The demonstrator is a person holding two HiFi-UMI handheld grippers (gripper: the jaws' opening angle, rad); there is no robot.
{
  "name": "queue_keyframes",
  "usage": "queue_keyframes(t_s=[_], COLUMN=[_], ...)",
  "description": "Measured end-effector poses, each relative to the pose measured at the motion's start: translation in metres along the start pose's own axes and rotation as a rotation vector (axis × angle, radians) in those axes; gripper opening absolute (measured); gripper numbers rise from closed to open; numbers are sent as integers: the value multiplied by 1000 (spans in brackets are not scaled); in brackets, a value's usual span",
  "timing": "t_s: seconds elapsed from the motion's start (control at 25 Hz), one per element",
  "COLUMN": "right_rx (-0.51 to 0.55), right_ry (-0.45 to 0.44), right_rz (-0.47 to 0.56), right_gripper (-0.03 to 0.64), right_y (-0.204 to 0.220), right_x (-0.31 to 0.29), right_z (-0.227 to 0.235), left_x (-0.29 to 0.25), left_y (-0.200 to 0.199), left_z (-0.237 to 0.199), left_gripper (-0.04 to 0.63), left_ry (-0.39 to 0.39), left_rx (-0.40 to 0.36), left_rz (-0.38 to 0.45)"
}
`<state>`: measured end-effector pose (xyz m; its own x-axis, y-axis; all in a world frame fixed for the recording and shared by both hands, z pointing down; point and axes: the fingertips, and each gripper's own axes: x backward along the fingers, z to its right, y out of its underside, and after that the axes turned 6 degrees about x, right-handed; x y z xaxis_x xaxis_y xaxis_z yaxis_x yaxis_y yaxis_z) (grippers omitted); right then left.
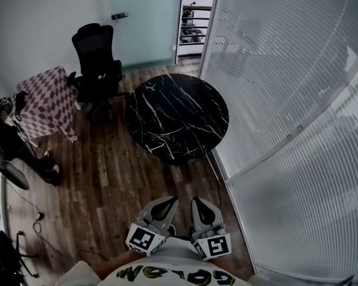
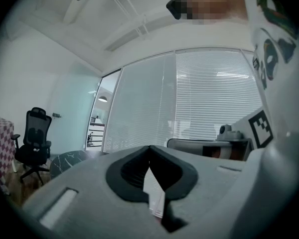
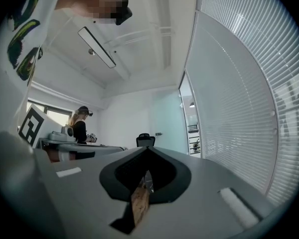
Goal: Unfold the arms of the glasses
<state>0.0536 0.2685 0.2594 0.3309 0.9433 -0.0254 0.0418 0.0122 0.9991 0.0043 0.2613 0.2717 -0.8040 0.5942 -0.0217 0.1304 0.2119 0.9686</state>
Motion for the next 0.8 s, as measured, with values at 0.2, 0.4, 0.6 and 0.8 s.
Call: queue_keyframes(t_s=[0.2, 0.4, 0.6, 0.8], right_rx=[2, 2, 2, 21], right_ry=[-18, -30, -38, -28], right_rz=[-9, -16, -24, -35], right_gripper=[2, 2, 2, 2], right_y=[8, 7, 18, 21], right_x=[2, -7, -27, -66], right_z=[0, 0, 2, 13], left_x=[-1, -2, -13, -33], left_y=[10, 5, 14, 10], left_z=[0, -8, -29, -64], left_gripper=[5, 5, 5, 5], left_ry=[-14, -24, -32, -25], left_rx=[4, -3, 12, 25], left_rz=[-12, -11, -20, -12])
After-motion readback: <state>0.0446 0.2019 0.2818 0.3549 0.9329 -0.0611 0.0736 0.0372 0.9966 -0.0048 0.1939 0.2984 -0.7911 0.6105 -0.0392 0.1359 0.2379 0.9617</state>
